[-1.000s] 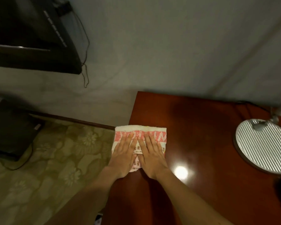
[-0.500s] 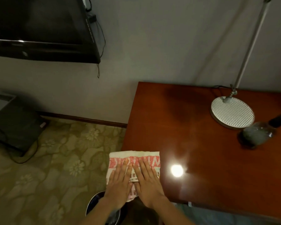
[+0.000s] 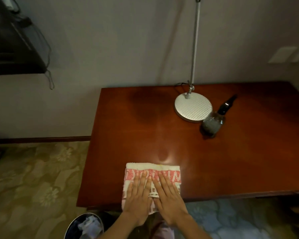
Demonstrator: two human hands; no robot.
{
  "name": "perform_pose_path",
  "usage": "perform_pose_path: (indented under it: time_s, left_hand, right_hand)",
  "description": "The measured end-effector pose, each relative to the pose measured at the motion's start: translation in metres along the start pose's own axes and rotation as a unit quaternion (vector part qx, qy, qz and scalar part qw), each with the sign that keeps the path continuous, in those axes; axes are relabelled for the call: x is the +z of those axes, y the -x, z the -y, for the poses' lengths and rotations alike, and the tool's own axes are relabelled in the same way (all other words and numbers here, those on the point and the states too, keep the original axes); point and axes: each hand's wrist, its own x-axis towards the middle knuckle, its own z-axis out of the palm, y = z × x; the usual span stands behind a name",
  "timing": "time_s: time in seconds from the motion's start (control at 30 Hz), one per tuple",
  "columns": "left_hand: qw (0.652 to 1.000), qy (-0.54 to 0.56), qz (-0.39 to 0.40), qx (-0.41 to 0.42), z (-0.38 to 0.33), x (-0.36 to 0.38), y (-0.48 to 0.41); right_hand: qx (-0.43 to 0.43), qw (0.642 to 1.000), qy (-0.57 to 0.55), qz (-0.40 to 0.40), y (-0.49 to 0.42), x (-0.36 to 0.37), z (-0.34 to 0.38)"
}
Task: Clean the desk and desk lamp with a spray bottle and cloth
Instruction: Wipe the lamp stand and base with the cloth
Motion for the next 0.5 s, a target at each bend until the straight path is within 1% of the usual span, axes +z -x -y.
perform_pose_path:
  time_s: [0.17,0.23,0.37,0.43,0.5]
  left_hand:
    - [1.0,-0.002,0.025,0.006,-0.03,0.002,-0.019]
    - [0.999,0.0,0.034,0.002,-0.033,-0.001,-0.027]
    - [0.999,-0.009,0.035,0.01,-0.024,-0.013,-0.058]
    - [0.999,-0.017,0.037,0.023,-0.016,-0.021,-0.084]
    - [0.998,0.002,0.049,0.024,-0.01,-0.033,-0.114]
  right_hand:
    - [0.005,0.999,-0.023,-0.031,-0.006,-0.001,-0.033]
    - [0.0,0.999,-0.021,-0.031,-0.016,-0.004,-0.038]
    - [-0.007,0.999,0.003,-0.033,-0.047,-0.012,-0.042]
    - [-0.009,0.999,0.004,-0.03,-0.074,-0.02,-0.047]
    - [-0.022,1.0,0.003,-0.022,-0.109,-0.029,-0.053]
